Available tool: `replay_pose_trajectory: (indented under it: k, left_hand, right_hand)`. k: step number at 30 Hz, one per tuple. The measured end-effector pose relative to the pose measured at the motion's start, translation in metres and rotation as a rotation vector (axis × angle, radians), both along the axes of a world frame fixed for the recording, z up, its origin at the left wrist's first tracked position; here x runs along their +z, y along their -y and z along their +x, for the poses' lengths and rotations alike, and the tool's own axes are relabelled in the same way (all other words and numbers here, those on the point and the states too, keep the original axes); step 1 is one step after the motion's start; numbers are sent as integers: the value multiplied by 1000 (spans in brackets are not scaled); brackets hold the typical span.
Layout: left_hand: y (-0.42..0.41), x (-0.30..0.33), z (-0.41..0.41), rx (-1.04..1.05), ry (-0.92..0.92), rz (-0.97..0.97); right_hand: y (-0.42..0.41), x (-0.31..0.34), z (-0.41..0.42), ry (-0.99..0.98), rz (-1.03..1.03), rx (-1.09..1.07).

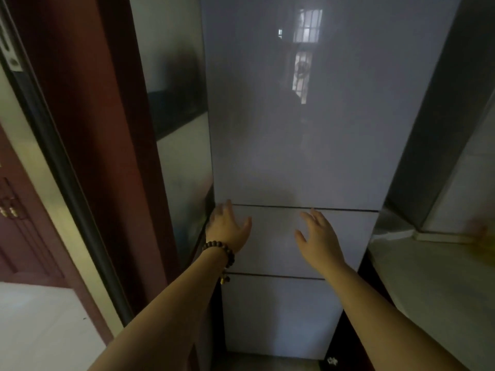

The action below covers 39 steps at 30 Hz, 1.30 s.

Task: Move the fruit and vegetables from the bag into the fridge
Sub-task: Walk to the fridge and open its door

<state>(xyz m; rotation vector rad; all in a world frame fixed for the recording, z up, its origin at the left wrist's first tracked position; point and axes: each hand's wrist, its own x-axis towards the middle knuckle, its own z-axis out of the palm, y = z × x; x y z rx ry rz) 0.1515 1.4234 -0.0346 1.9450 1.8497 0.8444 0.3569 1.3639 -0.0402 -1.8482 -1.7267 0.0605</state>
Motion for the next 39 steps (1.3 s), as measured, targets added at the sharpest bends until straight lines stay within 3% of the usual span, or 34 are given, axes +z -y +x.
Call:
replay_pose_trajectory:
  k: [9,14,19,28,39]
  left_hand:
    - [-123,1,11,125,139,44]
    - [-171,15,22,278,316,157]
    - [-197,12,8,178,594,150]
    - [-135,12,-3,189,566,189]
    - [12,5,-12,159,233,215]
  right_hand:
    - [-95,-18,25,-4,-5,40]
    - [-127,-26,37,-3,16,58]
    - [-137,-28,42,-18,-10,52]
    - [-105,-18,31,-1,-22,8]
    - [33,-26,16,-46,-32,-70]
